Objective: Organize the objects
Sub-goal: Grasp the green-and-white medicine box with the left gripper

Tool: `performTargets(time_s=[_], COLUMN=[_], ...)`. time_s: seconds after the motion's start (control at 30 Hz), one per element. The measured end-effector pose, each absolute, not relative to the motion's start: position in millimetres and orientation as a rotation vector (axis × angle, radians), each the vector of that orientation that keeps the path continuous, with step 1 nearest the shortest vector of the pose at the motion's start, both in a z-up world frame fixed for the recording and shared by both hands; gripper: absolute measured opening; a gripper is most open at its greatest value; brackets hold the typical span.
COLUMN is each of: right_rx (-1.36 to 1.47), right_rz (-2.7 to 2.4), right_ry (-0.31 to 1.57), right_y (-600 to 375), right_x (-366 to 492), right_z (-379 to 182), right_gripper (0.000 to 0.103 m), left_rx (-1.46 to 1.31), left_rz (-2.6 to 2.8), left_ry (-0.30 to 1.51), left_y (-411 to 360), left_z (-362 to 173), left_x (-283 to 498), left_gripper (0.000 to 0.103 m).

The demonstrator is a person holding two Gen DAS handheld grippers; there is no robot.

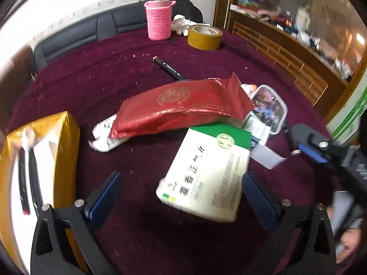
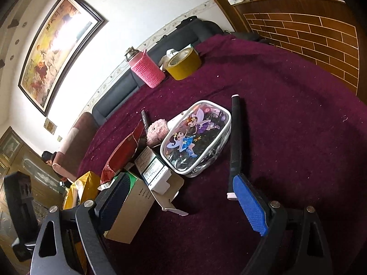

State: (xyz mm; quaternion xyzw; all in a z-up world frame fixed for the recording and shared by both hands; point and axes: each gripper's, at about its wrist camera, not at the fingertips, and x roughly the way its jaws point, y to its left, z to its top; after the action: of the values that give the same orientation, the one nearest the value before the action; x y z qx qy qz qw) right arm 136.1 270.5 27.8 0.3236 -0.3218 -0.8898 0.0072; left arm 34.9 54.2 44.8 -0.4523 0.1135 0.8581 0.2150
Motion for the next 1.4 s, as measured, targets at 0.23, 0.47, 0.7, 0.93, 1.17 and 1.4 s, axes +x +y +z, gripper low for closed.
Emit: performTargets(time_s=[0.23,0.47,0.7,0.93,1.17,1.4], right_rx=[1.016,1.037,1.045,1.085,1.102,1.135], right_rz=[-2.773,-2.771,-2.778,-2.786,-2.785,-2.761], right_ry=[-1.005,-0.985,-0.968,-0.945,-0.897,-0.819], right_y=[268.8,265.2,263.1,260.6,255.0,235.3], right_x=[135.3,133.0,131.1,127.5,126.6,128.1], right_z=[26.7,25.0,24.7,20.8,19.4,27.3], right_gripper=[0.094,0.094,0.094,0.094,0.094,0.094], left_rx=[-1.181,-1.202,-1.130,-1.141,-1.104,-1.086], left_rz=[2.406,2.324,2.349,2.348,2.341,2.358], left_ry=[0.388,0.474,0.624,0.362,0.063,0.034], left_y=[71.7,88.3,101.3,72.2,7.7,-44.2], left_z=[44.5,32.2,21.5,45.5,85.9,98.1], left_x=[24.2,36.9,55.6,60.3,84.4,104.0], left_gripper=[0.102,0.102,0.078,0.071,0.011,0.017])
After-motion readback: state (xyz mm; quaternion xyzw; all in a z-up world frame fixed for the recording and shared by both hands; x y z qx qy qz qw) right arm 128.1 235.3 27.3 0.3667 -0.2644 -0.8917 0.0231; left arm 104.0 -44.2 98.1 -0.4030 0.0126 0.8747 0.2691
